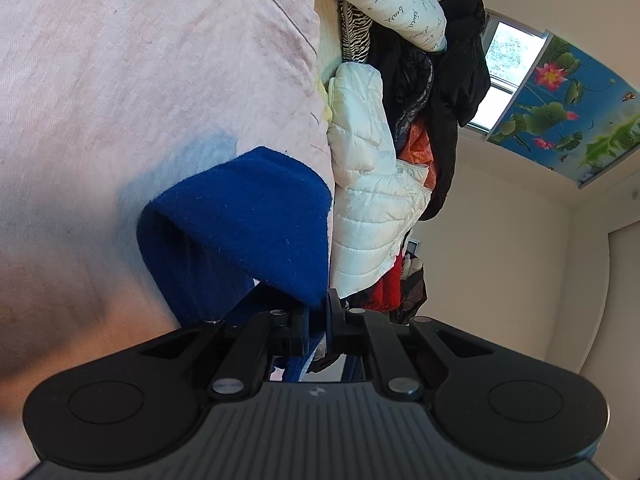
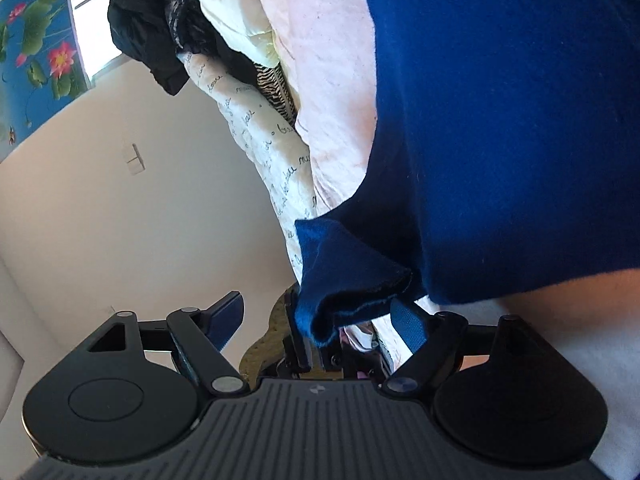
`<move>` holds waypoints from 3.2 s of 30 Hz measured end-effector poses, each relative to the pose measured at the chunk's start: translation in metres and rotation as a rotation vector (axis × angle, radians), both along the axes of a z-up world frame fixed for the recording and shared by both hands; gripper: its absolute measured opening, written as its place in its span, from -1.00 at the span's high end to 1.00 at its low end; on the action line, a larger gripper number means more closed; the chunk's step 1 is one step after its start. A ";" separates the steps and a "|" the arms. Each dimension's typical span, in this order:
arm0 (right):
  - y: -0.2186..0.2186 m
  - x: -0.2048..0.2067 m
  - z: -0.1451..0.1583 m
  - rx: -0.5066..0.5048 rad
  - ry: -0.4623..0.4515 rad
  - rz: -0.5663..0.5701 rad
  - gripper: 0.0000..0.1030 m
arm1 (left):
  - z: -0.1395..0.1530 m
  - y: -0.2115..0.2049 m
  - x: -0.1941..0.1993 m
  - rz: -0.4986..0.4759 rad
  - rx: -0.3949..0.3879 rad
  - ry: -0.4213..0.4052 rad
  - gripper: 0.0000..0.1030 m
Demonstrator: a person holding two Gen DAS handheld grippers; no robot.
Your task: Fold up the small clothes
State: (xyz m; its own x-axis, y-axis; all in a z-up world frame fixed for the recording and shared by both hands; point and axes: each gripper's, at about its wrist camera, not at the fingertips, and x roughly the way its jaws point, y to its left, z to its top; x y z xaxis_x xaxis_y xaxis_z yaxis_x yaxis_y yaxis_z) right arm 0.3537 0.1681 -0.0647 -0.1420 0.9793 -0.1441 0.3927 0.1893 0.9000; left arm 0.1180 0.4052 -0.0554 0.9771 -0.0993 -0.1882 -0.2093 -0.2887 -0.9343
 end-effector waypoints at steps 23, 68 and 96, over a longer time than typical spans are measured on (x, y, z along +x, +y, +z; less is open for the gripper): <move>-0.073 0.039 0.078 -0.252 -0.574 -0.042 0.83 | -0.029 -0.021 0.025 -0.047 -0.044 0.087 0.83; -0.435 0.014 0.080 -0.333 -0.574 -0.547 0.82 | -0.008 -0.204 0.116 -0.424 0.114 0.235 0.80; -0.544 -0.006 0.026 -0.491 -0.530 -0.668 0.83 | -0.005 -0.294 0.152 -0.634 0.256 0.264 0.85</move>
